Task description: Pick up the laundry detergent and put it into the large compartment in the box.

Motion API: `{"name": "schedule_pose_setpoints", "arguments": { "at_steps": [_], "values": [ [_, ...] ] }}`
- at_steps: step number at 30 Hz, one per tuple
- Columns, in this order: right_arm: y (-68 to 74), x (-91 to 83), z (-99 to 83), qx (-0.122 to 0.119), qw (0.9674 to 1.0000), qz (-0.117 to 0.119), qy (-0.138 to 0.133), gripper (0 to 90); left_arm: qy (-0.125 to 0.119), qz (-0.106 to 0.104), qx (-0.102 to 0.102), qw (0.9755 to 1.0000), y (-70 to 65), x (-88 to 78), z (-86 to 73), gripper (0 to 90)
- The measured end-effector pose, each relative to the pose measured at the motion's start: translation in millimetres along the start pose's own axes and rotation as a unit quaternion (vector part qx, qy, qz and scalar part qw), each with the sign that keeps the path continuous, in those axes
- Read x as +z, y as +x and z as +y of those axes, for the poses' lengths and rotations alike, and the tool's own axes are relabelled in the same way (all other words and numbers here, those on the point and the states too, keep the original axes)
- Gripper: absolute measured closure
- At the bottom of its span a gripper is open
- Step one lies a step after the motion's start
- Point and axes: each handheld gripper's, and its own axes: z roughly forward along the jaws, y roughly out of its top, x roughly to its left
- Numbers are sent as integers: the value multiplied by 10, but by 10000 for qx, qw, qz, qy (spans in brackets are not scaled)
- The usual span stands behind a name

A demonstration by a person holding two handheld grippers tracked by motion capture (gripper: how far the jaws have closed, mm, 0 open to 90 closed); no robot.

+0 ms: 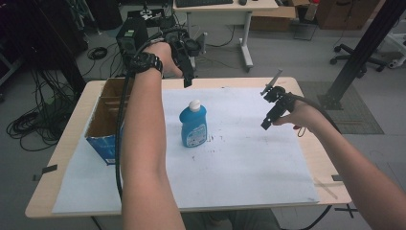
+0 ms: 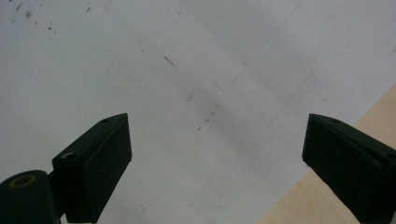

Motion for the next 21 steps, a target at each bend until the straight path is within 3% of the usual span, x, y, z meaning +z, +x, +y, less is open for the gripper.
{"name": "schedule_pose_setpoints", "arguments": {
  "at_steps": [21],
  "values": [
    [1, 22, 10, 22, 10000, -34, 33, 81, -161, -59, -39, 9998, 39, -63, -52, 13]
  ]
}}
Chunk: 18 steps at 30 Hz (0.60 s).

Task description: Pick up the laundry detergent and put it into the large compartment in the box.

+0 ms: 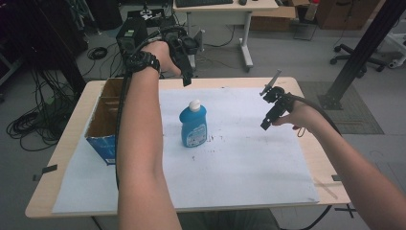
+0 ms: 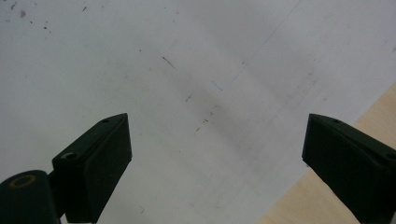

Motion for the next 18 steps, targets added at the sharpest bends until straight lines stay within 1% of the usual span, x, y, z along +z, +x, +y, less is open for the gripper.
{"name": "schedule_pose_setpoints", "arguments": {
  "at_steps": [3, 4, 10, 12, 18],
  "values": [
    [-6, 1, 3, 7, 10000, -12, -1, 81, 42, -25, -2, 10000, -5, -2, -3, 13],
    [-4, 0, 5, 43, 10000, -6, -10, 81, 26, -19, 10, 10000, -9, -1, -5, 13],
    [-9, 0, 2, 42, 10000, -19, 9, 81, 37, -55, 54, 10000, -33, -29, -7, 13],
    [-4, -6, 2, 71, 10000, -12, -8, 81, 27, -46, 39, 10000, -44, -26, -7, 14],
    [9, 3, 0, 6, 10000, -31, 1, 81, 31, -19, 77, 10000, -89, -48, -4, 14]
  ]
}}
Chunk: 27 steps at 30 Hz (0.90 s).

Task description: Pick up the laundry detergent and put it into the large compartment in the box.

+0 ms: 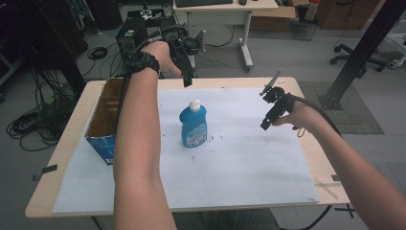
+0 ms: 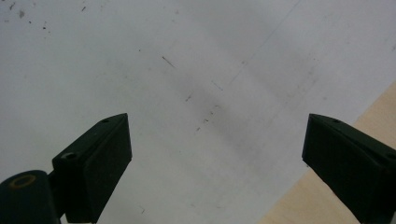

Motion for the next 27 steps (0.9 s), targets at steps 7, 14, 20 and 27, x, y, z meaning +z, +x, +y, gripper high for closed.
{"name": "schedule_pose_setpoints", "arguments": {
  "at_steps": [7, 14, 20, 27],
  "values": [
    [4, -5, -2, -28, 10000, -10, -39, 81, 61, 18, 19, 10000, -60, -32, -11, 14],
    [15, -15, -12, -34, 10000, -24, -51, 81, 19, 37, 85, 10000, -155, -79, -5, 14],
    [21, -13, -13, -45, 10000, -41, -50, 81, 14, 73, 134, 9999, -253, -134, -29, 15],
    [33, -18, -11, -32, 9999, -37, -88, 81, -1, 37, 133, 9999, -340, -152, -95, 20]
  ]
}}
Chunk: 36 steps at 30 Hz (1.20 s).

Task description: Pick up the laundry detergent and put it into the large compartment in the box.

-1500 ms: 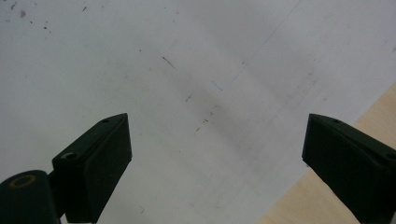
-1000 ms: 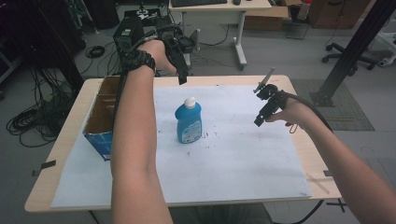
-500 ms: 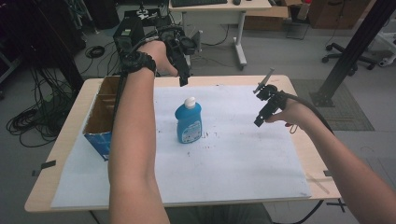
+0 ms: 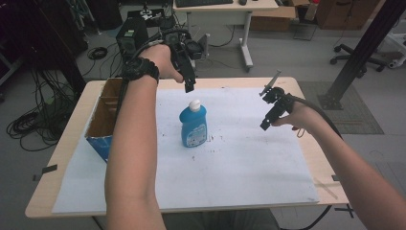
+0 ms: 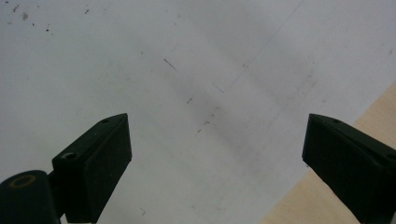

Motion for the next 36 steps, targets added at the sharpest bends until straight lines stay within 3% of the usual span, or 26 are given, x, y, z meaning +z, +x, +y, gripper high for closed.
{"name": "schedule_pose_setpoints", "arguments": {
  "at_steps": [17, 36],
  "values": [
    [-2, -48, -19, 54, 10000, -2, -76, 81, -22, 36, 194, 9998, -208, -80, -43, 16],
    [24, -71, -27, 61, 9999, -11, -143, 81, -56, -40, 366, 9993, -454, -21, -66, 17]
  ]
}}
